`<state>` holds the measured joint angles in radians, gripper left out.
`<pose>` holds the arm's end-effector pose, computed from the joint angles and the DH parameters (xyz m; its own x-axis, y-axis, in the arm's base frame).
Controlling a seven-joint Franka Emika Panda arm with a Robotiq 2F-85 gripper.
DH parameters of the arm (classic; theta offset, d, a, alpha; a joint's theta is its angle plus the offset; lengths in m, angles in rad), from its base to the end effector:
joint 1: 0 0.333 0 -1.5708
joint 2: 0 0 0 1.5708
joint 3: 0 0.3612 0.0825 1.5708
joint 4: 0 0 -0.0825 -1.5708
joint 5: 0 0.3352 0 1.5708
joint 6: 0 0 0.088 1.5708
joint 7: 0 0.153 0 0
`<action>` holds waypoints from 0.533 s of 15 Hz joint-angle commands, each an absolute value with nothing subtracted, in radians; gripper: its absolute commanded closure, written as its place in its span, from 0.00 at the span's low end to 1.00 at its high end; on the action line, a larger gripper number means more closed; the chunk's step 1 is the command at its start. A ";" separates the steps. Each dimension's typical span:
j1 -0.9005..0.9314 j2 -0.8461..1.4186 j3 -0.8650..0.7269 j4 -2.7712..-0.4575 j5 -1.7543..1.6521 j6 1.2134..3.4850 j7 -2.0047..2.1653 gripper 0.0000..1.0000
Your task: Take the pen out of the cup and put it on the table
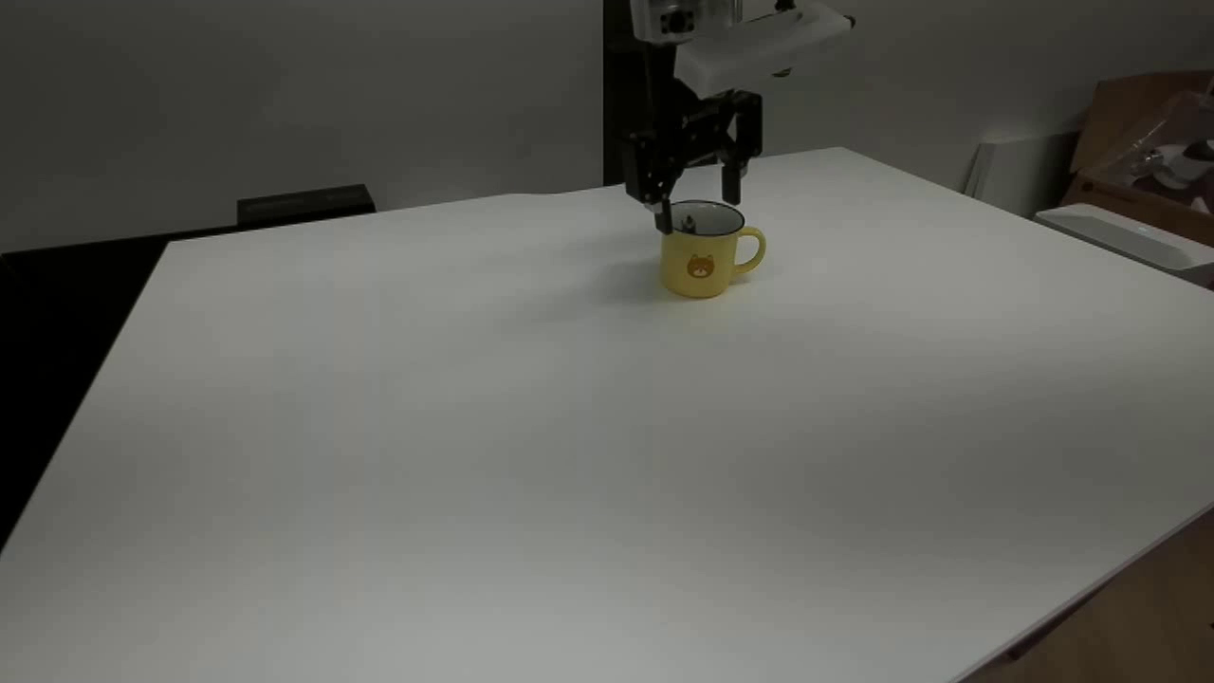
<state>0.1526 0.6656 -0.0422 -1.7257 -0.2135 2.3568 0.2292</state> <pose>0.6571 0.0661 0.2226 0.9990 0.0430 -0.0090 0.0439 -0.9833 0.1766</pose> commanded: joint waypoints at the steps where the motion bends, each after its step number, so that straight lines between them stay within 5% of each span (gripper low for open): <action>1: 0.153 0.683 -0.055 -1.693 -0.206 2.334 0.226 0.40; 8: 0.153 0.672 -0.057 -1.703 -0.204 2.336 0.227 0.89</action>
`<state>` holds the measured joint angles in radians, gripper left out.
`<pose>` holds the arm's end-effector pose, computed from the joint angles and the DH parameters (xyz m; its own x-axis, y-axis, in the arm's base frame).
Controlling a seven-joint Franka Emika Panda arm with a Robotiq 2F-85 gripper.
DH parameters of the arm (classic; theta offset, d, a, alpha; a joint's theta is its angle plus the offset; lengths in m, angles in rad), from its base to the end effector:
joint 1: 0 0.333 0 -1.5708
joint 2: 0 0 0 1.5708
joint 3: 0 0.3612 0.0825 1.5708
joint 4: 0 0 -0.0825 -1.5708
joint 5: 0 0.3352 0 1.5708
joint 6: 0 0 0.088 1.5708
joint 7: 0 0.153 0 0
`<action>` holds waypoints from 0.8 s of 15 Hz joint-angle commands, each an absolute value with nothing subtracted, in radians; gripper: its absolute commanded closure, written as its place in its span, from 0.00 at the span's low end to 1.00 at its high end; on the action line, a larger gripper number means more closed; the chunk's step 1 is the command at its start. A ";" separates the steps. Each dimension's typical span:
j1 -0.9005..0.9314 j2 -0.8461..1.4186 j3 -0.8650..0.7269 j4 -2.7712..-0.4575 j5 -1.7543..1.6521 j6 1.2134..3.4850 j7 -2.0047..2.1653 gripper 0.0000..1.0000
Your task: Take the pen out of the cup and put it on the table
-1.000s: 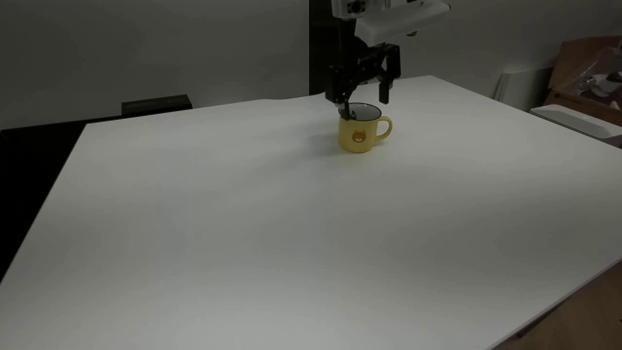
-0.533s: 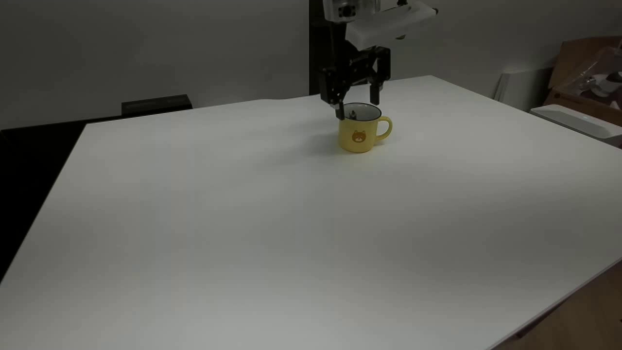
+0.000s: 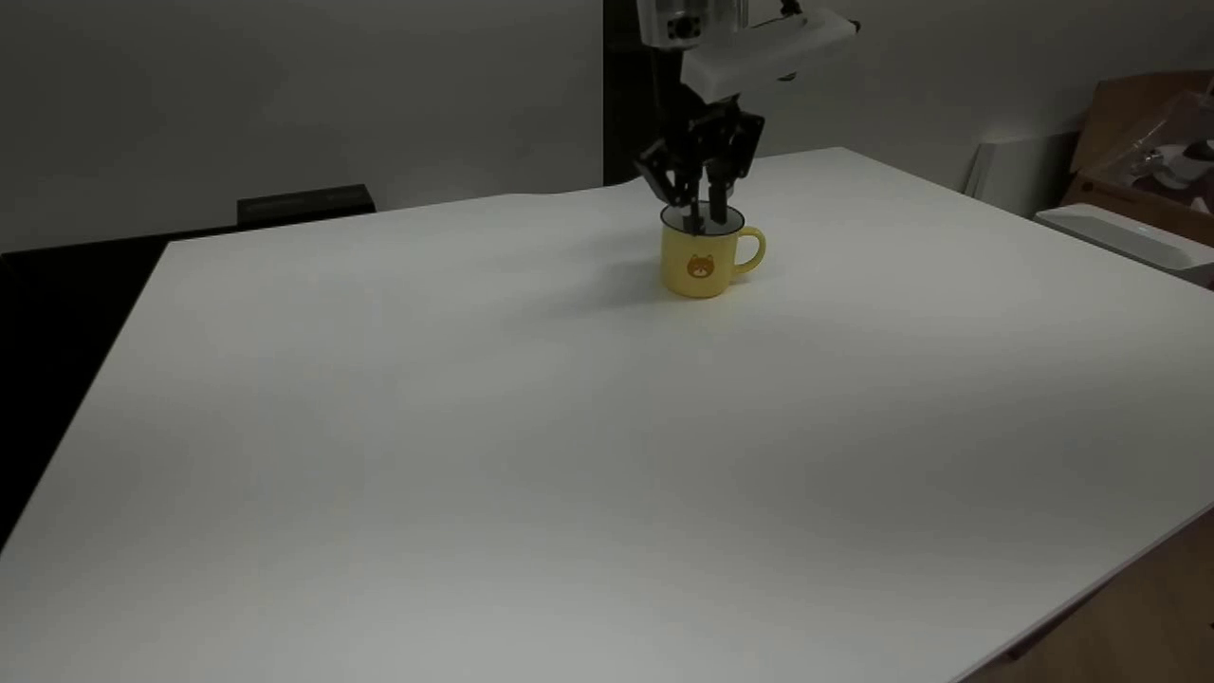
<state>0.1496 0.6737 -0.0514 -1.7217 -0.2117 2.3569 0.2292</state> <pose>0.6583 0.0589 0.2189 0.9994 0.0316 -0.0124 0.0333 -0.9828 0.1816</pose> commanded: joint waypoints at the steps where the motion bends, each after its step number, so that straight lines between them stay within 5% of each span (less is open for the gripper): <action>1: 0.152 0.670 -0.055 -1.705 -0.202 2.335 0.225 0.95; 12: 0.163 0.547 -0.056 -1.774 -0.220 2.334 0.230 0.95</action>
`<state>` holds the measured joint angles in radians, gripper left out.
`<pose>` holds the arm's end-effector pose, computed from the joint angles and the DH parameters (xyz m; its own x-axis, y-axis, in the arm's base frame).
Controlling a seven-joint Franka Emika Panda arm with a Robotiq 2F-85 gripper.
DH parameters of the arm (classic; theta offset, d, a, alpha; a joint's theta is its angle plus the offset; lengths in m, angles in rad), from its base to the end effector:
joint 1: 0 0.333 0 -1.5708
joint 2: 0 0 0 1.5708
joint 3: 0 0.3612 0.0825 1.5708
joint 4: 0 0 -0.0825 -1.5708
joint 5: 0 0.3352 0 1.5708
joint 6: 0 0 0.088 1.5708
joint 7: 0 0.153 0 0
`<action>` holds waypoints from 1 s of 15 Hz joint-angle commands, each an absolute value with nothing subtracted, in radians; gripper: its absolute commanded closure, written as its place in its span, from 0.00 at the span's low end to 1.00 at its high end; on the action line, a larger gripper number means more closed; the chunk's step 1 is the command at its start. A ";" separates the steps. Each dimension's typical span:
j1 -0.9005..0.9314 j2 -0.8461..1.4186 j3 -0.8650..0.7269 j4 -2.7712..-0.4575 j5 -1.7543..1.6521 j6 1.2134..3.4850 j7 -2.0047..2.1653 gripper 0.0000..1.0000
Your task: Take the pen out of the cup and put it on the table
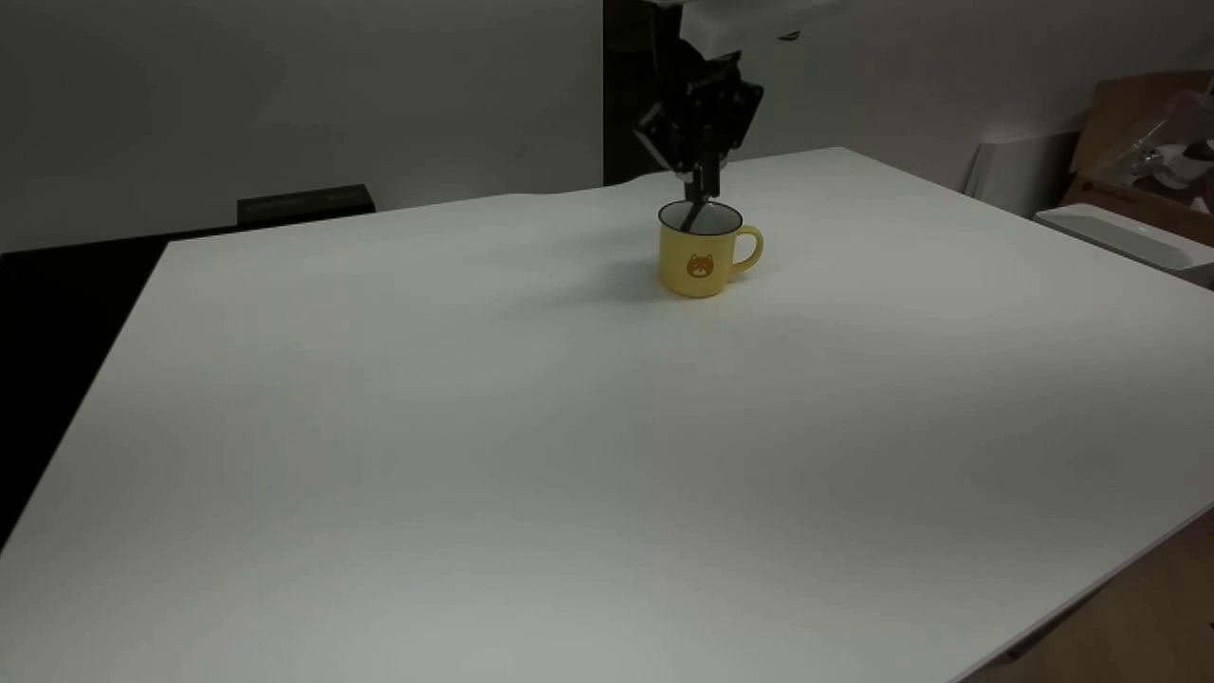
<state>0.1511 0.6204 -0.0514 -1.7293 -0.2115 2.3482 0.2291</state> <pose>0.6596 0.0599 0.2505 0.9992 0.0312 0.0246 0.0263 -0.9837 0.1777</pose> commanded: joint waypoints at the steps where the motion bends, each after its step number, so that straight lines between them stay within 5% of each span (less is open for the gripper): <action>1: 0.166 0.528 -0.054 -1.781 -0.224 2.333 0.229 0.95; 15: 0.245 0.333 -0.025 -1.958 -0.462 2.464 0.232 0.95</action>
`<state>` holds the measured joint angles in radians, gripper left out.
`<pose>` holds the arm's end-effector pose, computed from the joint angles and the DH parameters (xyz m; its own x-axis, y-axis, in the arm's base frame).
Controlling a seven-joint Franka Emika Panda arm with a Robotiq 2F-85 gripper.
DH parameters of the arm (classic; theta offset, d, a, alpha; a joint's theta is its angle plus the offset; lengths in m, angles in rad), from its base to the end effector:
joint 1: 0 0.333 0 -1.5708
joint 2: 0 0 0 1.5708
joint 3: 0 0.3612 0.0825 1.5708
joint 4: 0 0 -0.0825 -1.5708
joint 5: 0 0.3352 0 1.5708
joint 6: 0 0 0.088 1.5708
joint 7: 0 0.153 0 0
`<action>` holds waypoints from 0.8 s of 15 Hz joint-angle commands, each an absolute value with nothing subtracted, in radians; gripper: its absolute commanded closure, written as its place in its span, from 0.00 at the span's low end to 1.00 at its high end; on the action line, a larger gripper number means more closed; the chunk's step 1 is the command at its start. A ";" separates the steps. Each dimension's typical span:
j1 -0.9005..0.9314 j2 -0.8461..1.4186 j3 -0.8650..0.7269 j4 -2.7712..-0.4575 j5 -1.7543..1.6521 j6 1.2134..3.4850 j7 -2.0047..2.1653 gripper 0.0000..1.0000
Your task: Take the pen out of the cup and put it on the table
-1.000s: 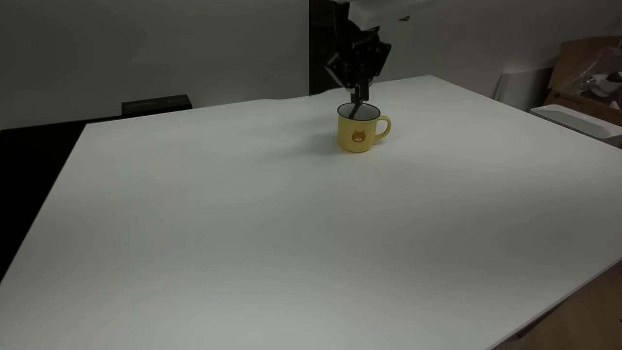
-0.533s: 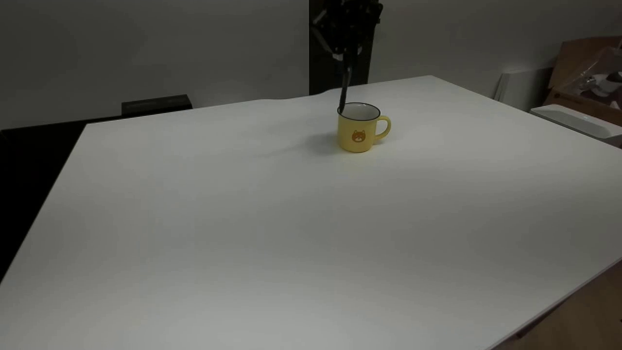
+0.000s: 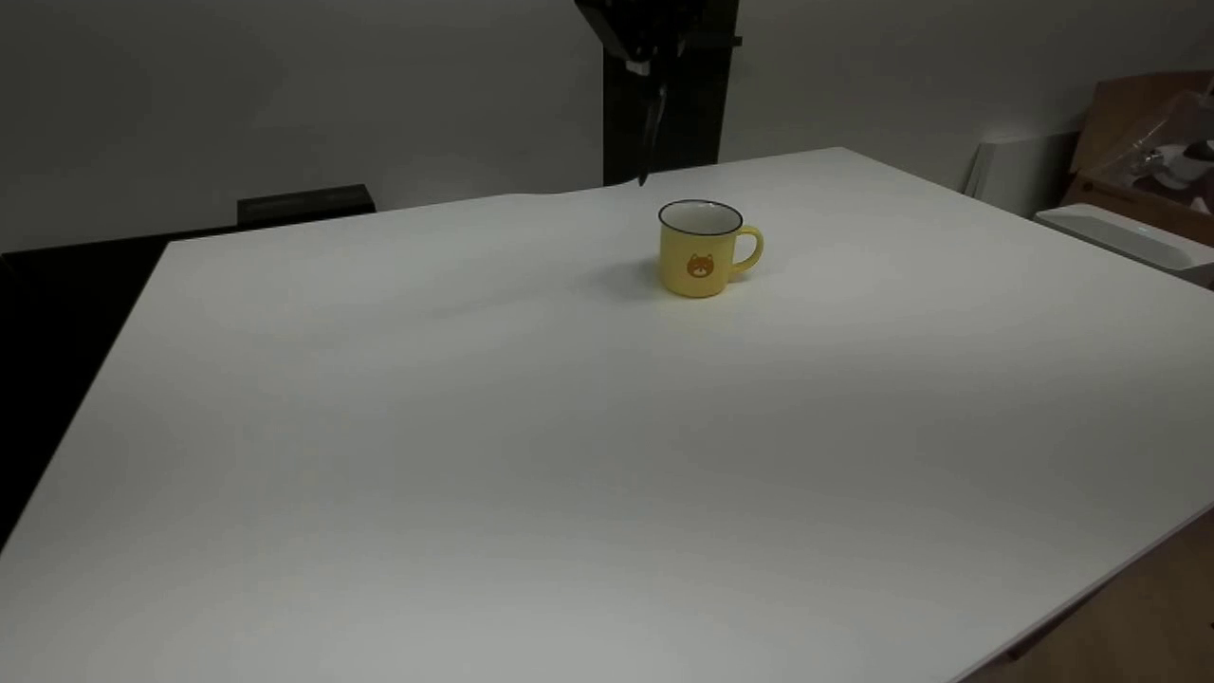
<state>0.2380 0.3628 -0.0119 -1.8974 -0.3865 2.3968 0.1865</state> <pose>0.6135 0.1266 0.3546 0.9361 0.3200 0.1462 0.2728 -0.9227 0.2724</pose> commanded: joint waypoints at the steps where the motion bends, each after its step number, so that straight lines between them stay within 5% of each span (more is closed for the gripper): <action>1: 0.242 0.341 -0.027 -1.967 -0.481 2.488 0.234 0.95; 12: 0.110 0.428 0.069 -2.070 -0.271 2.718 -0.053 0.95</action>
<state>0.1746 0.4263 0.0090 -2.0332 -0.3669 2.6584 0.0664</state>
